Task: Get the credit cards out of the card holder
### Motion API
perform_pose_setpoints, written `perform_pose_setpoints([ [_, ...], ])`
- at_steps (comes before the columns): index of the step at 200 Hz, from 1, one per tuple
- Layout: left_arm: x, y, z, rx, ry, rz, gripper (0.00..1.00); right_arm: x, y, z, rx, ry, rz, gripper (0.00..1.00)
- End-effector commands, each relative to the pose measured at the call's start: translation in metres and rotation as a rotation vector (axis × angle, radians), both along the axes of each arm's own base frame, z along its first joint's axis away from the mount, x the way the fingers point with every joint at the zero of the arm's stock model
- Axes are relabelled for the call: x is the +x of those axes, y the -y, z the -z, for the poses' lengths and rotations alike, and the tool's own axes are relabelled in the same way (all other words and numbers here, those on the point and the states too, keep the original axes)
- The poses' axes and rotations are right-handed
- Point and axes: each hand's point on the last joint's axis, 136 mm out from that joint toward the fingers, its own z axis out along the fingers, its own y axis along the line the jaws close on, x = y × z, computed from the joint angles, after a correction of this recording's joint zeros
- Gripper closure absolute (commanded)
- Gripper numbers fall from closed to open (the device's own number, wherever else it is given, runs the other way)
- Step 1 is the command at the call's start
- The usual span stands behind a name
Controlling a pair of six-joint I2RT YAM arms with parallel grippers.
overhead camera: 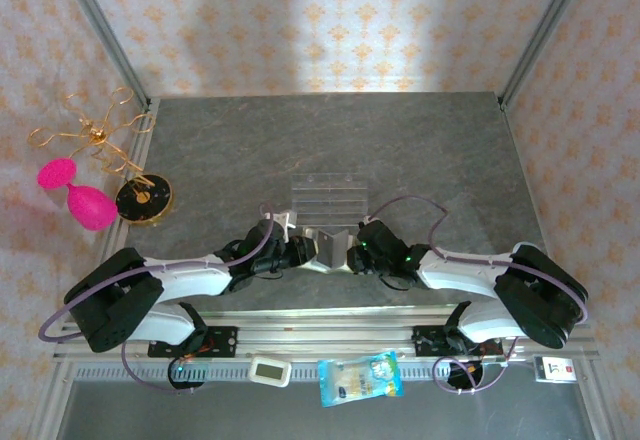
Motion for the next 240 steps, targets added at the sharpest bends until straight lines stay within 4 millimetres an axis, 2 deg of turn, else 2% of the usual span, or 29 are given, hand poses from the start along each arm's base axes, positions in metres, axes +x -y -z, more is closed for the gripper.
perform_pose_setpoints([
  [1, 0.003, 0.020, -0.015, -0.042, 0.025, 0.051, 0.81, -0.006, -0.003, 0.001, 0.019, -0.002, -0.038, 0.79],
  [38, 0.002, 0.015, -0.004, -0.003, 0.002, 0.034, 0.87, -0.006, -0.002, 0.000, 0.020, 0.007, -0.042, 0.80],
  [103, 0.001, 0.005, 0.005, 0.030, -0.015, -0.002, 0.86, -0.003, 0.002, -0.001, -0.011, 0.017, -0.031, 0.80],
  [191, -0.002, -0.008, 0.018, 0.069, -0.037, -0.034, 0.87, 0.001, 0.028, -0.007, -0.110, 0.038, 0.049, 0.75],
  [240, -0.003, -0.017, 0.017, 0.068, -0.038, -0.053, 0.83, 0.004, 0.023, -0.010, -0.098, 0.048, 0.040, 0.72],
])
